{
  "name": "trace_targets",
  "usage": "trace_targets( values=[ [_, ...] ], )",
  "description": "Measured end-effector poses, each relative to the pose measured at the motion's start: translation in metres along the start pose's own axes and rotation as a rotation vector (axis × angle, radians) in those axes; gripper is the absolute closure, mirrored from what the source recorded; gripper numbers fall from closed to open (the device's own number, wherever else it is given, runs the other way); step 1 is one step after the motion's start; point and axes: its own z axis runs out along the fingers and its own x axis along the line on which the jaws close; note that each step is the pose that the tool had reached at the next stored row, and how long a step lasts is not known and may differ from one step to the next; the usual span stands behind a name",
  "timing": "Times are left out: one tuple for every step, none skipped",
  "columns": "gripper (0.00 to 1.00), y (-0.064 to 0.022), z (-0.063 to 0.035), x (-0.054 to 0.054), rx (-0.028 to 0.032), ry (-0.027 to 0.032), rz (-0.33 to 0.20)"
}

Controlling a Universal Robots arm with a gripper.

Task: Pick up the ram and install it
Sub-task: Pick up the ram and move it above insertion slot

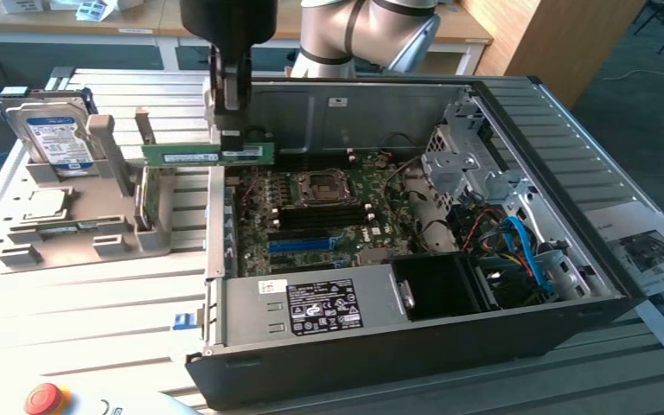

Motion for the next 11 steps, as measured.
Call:
trace_targets(
  values=[
    [0.88,-0.0021,-0.0001,0.0,-0.0002,0.0,0.0],
    [0.88,-0.0042,-0.0003,0.0,-0.0005,0.0,0.0],
    [0.88,-0.0064,-0.0004,0.001,-0.0008,-0.0001,0.0],
    [0.88,-0.0086,-0.0005,0.001,-0.001,0.0,0.0],
    [0.88,-0.0108,-0.0007,0.001,-0.0013,-0.0001,0.0],
    [0.88,-0.0131,-0.0008,0.001,-0.0016,0.0,0.0],
    [0.88,-0.0153,-0.001,0.001,-0.0019,0.0,0.0],
    [0.88,-0.0175,-0.0011,0.001,-0.0021,0.0,0.0],
    [0.88,-0.0197,-0.0013,0.002,-0.0024,0.0,0.0],
    [0.88,-0.0219,-0.0014,0.002,-0.0026,0.0,0.0],
    [0.88,-0.0242,-0.0016,0.002,-0.0029,0.0,0.0]
  ],
)
